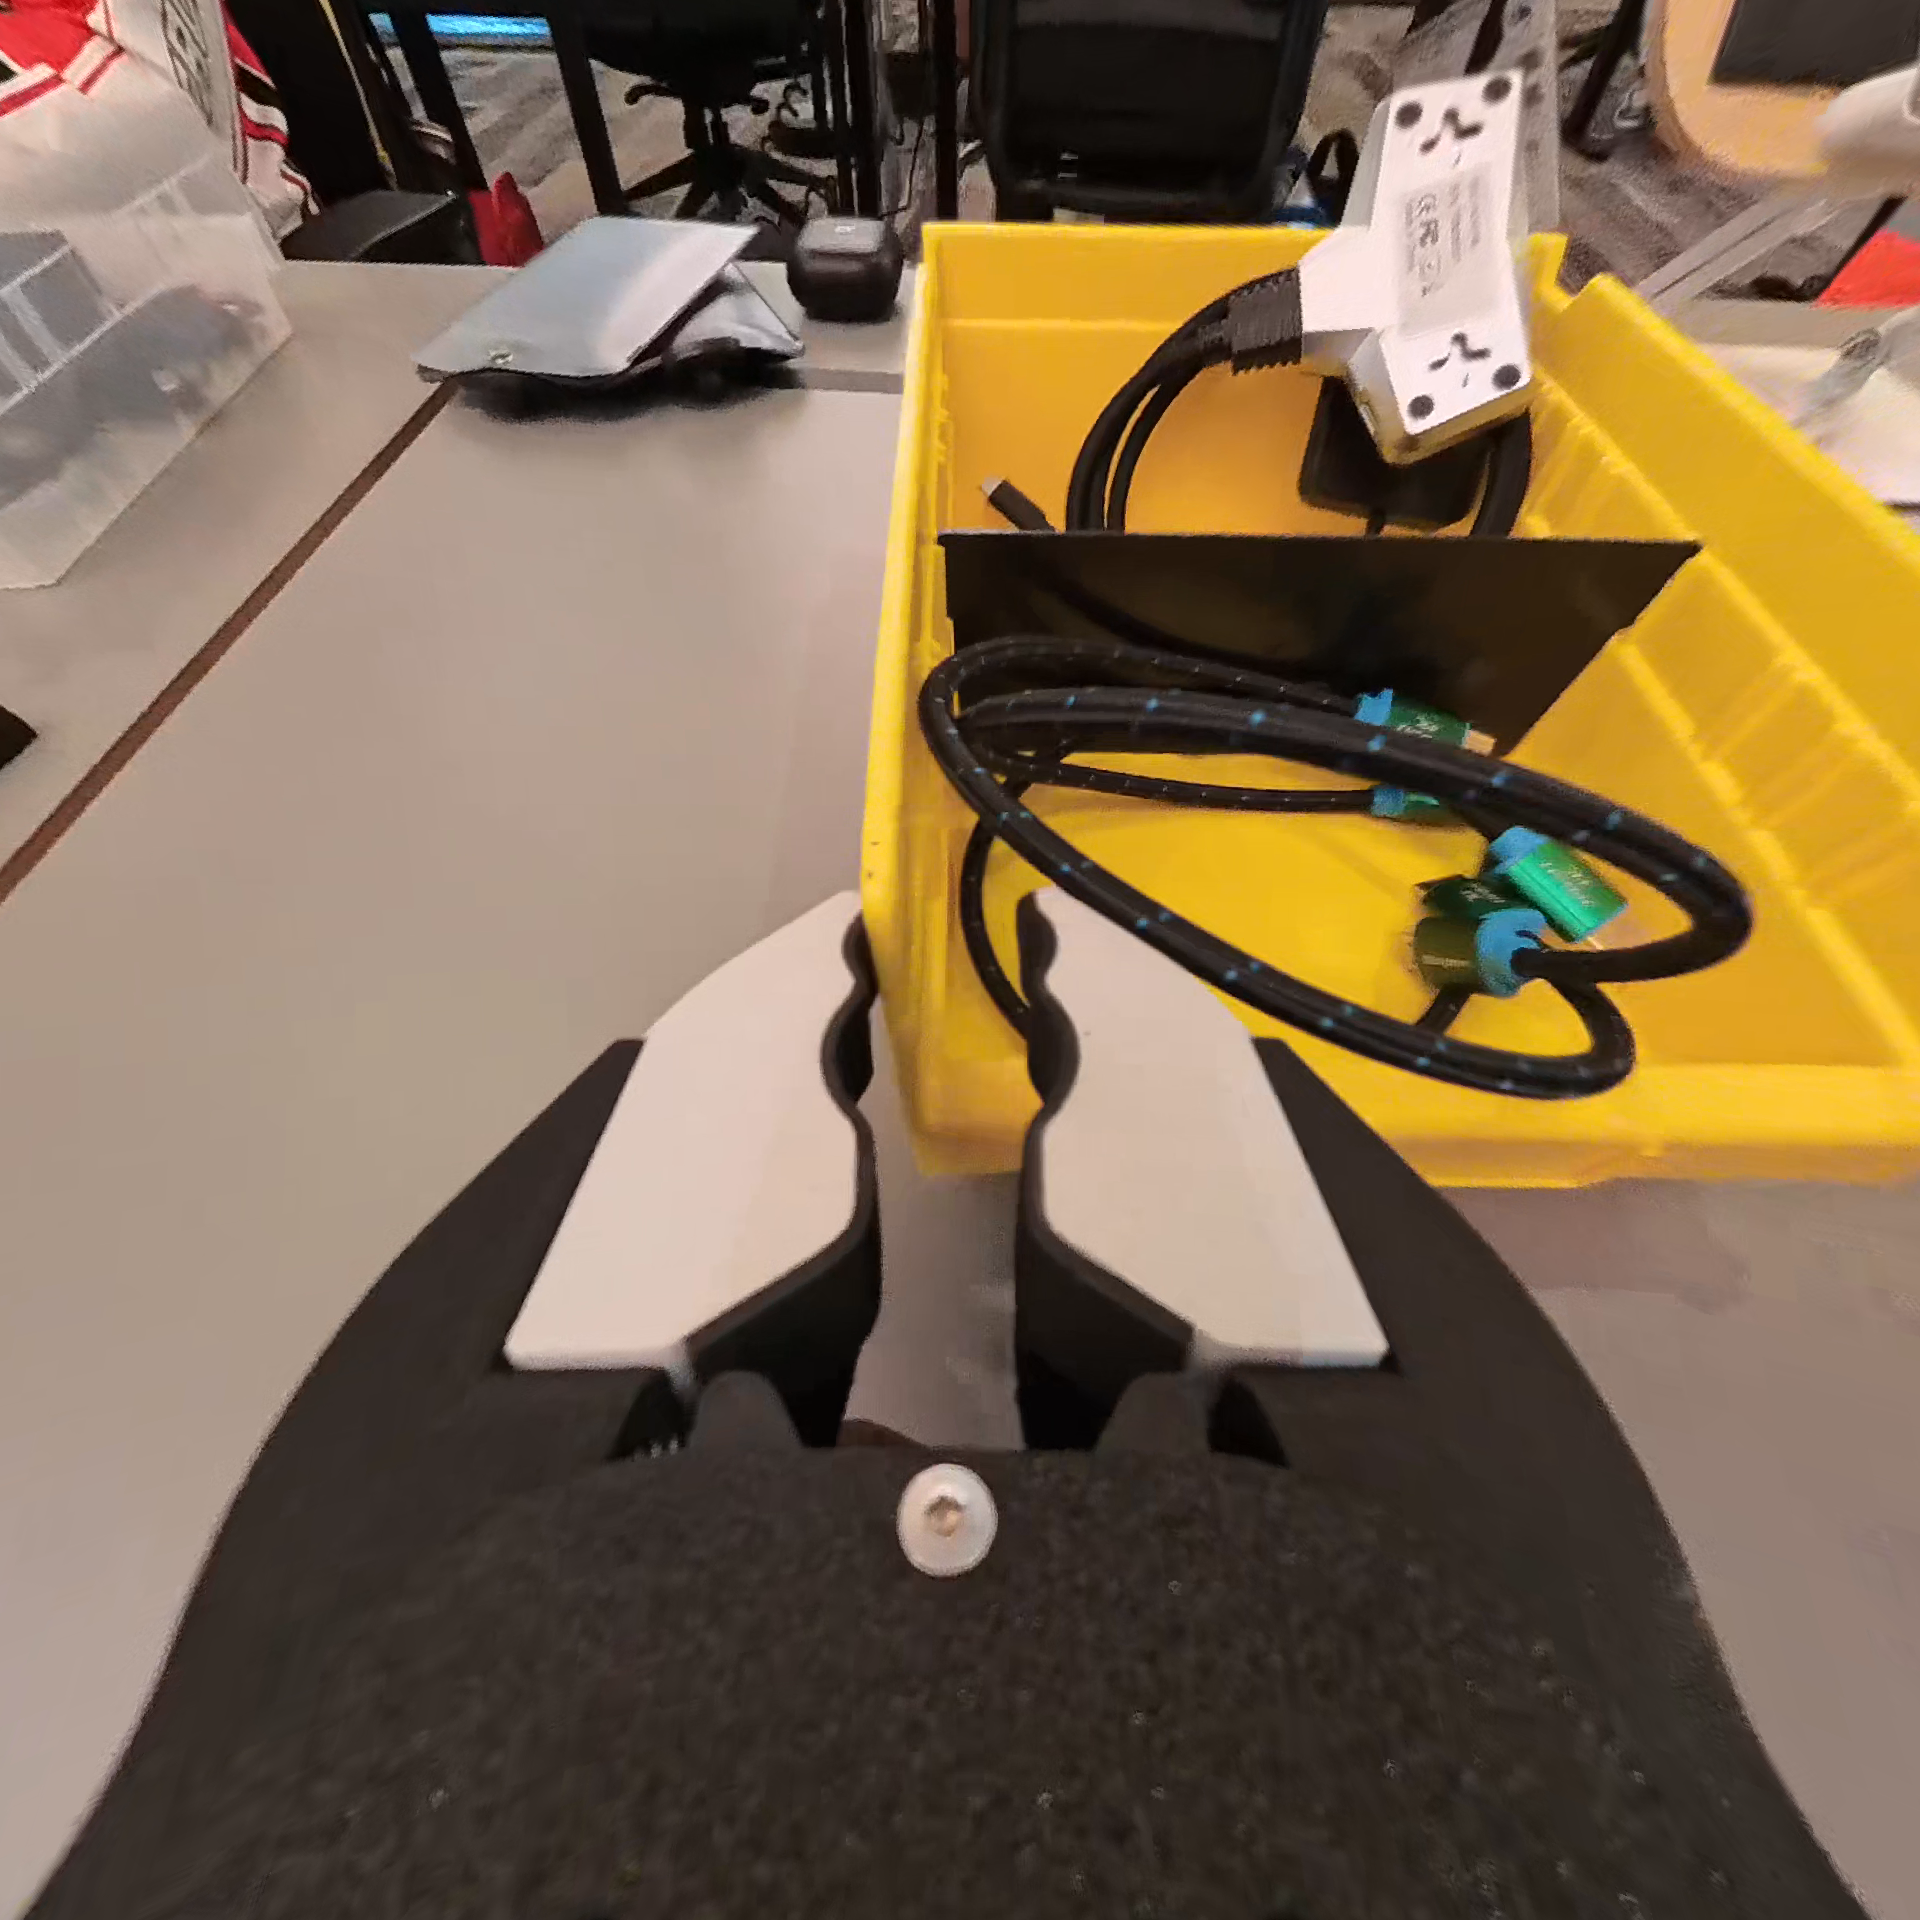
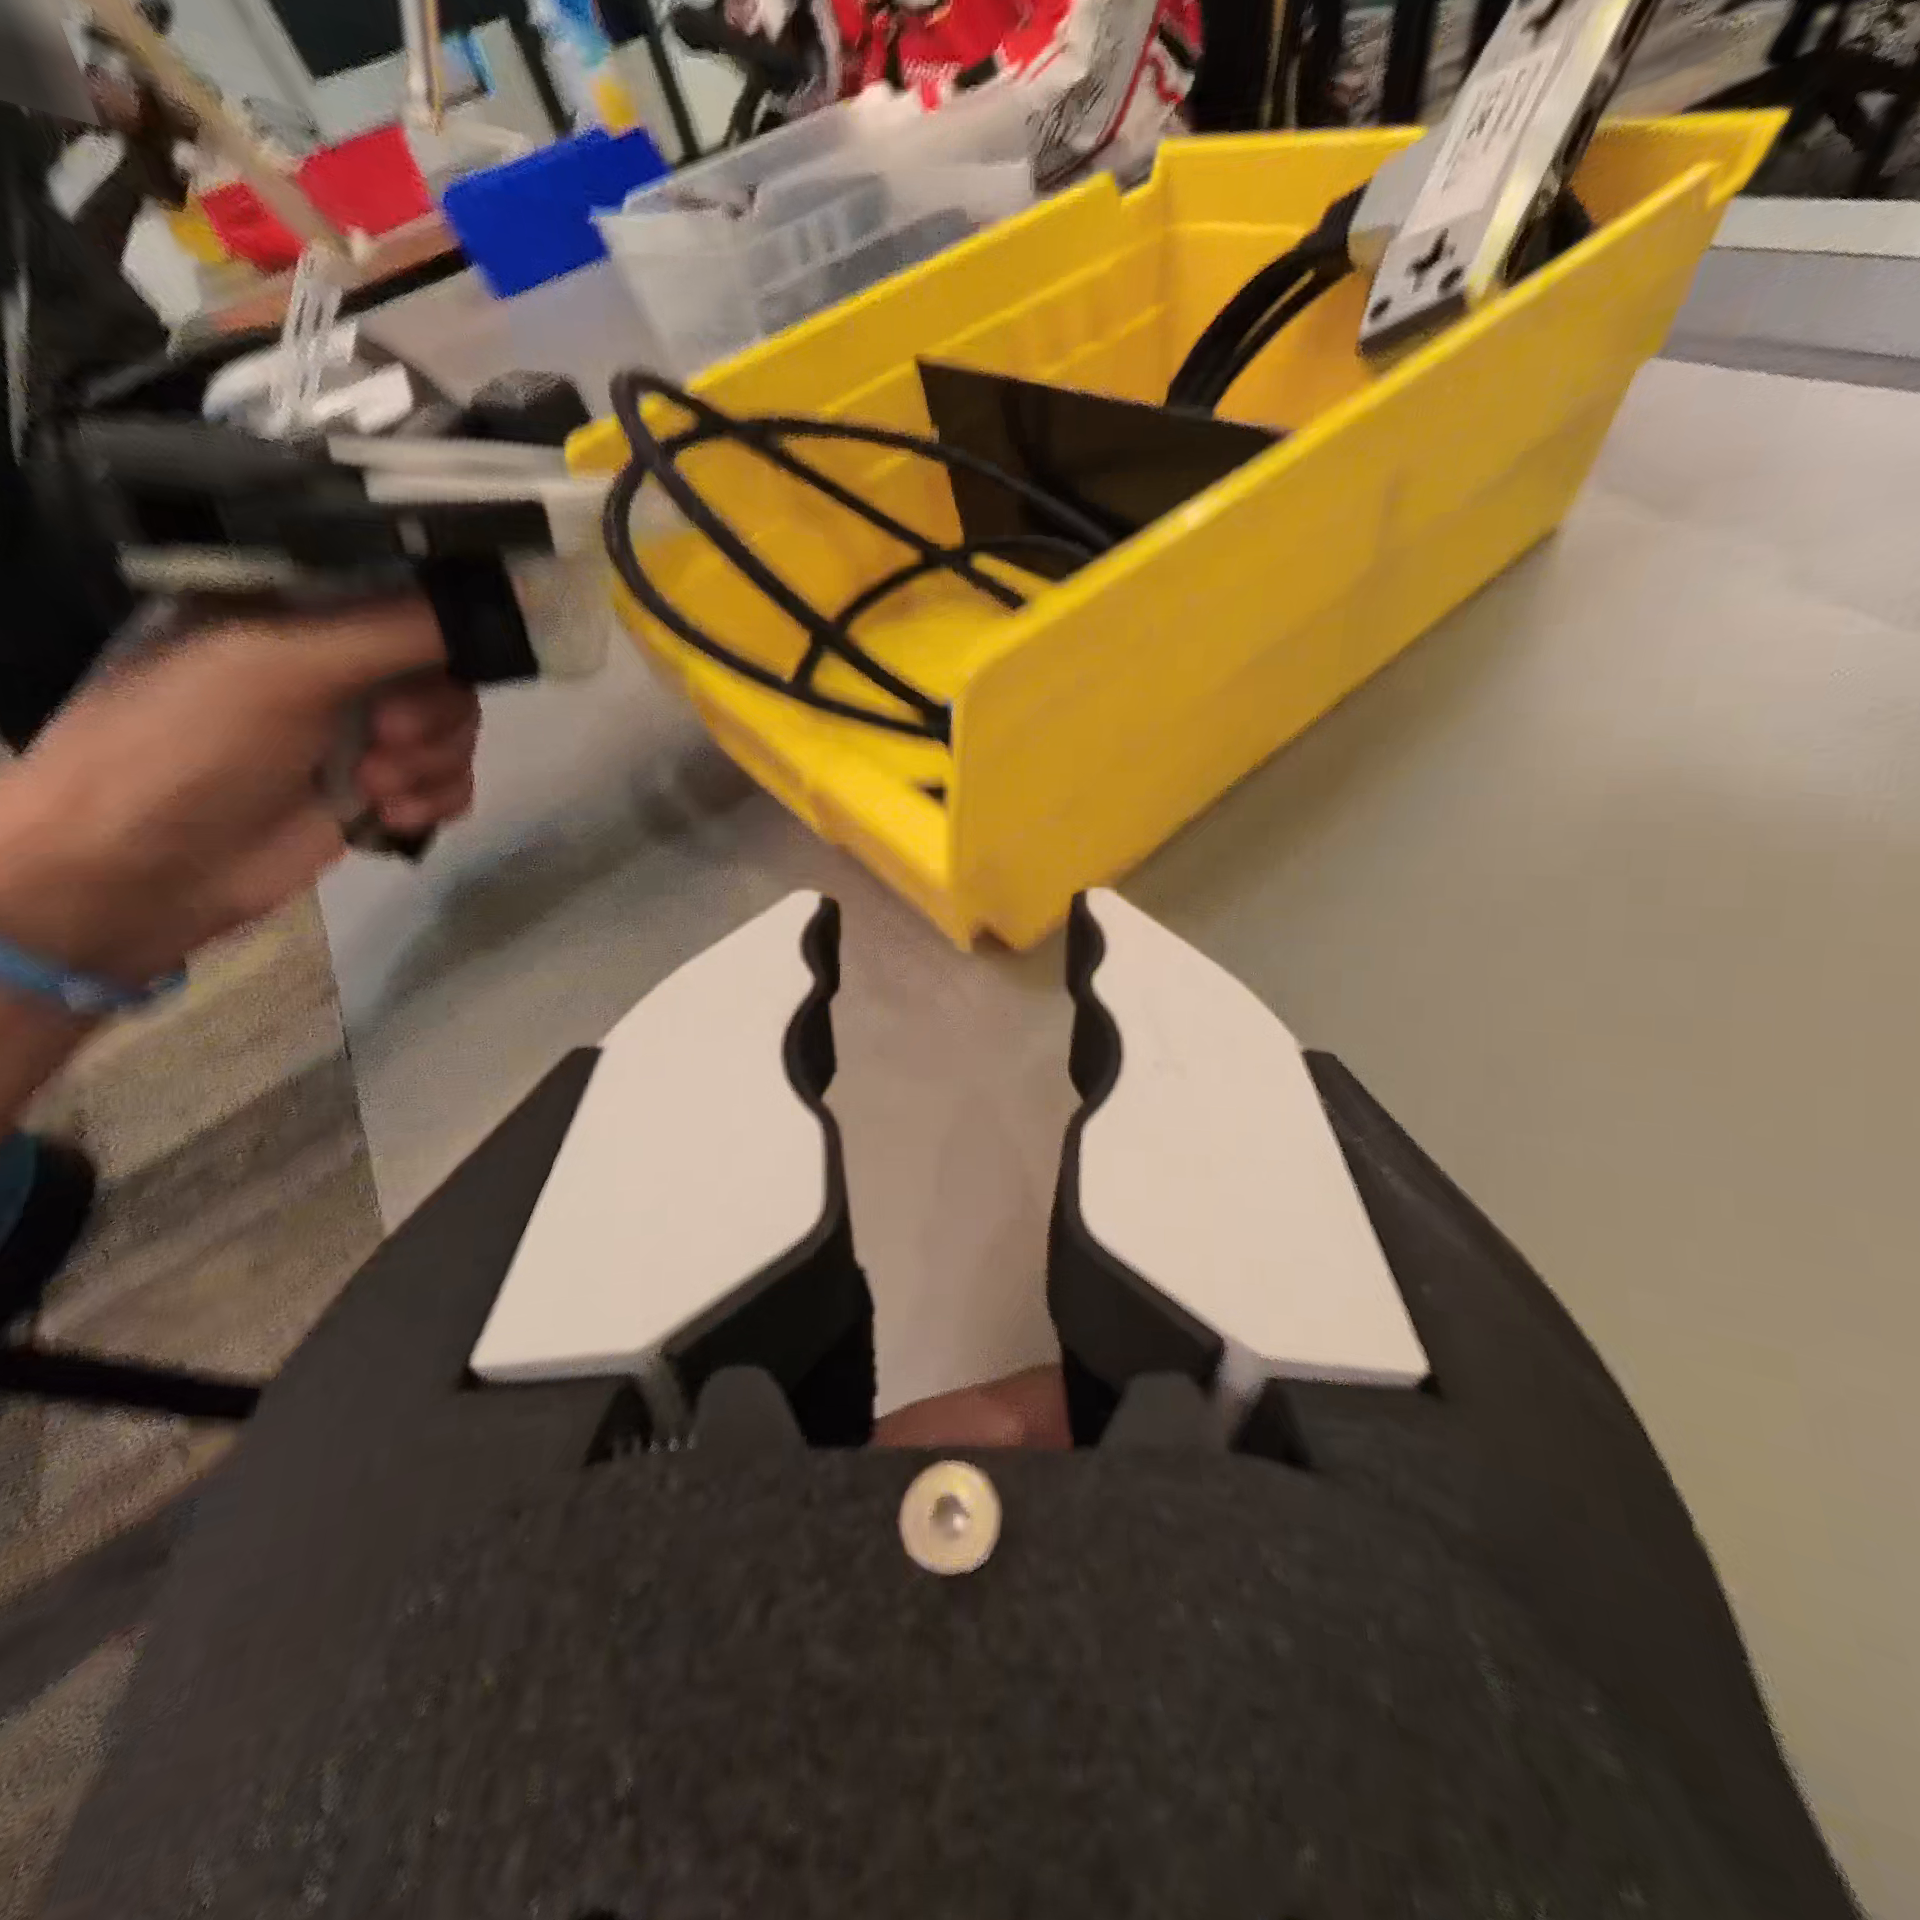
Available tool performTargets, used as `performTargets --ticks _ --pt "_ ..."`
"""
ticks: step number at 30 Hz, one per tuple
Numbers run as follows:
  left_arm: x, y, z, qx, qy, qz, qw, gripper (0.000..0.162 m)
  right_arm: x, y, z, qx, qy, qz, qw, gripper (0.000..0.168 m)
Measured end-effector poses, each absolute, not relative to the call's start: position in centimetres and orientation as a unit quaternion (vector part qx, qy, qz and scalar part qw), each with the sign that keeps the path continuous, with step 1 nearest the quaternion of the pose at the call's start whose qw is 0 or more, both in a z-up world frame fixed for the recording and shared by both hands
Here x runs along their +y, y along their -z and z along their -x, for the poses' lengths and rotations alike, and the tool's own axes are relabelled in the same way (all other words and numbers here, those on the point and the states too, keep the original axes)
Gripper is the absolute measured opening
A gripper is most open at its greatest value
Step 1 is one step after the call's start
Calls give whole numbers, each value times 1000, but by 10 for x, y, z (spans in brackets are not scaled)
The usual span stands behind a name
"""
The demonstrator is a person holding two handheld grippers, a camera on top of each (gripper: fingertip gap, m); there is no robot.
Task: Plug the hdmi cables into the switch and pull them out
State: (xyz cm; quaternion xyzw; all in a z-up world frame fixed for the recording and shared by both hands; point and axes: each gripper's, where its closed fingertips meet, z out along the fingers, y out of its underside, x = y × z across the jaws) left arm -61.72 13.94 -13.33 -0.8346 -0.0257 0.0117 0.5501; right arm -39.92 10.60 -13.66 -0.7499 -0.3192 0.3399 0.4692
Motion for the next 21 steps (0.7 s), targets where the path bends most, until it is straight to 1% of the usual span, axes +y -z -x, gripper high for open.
performTargets --ticks 2,4,6,10,13,15,17,18,21 --pt "129 131 619 -36 -10 834 550 25 98 149 356 -344 -307 752 470 42" --pt "116 130 625 -53 -22 833 550 26 95 152 301 -332 -276 761 485 42" --pt "101 129 628 -82 -32 833 546 26 94 143 241 -293 -261 759 520 42" --pt "73 133 606 -128 -2 835 535 26 97 122 120 -178 -241 770 563 40" --pt "61 131 570 -98 11 833 544 26 107 96 39 -96 -211 752 617 40" --pt "59 135 527 -79 80 837 536 26 110 95 -11 -39 -173 748 640 37" --pt "56 131 469 -58 211 822 525 26 111 98 -43 -5 -151 741 654 35" --pt "57 131 453 -48 230 818 525 26 113 98 -52 3 -145 742 655 34" --pt "70 133 434 0 201 825 528 29 119 109 -61 -17 -114 767 631 31"
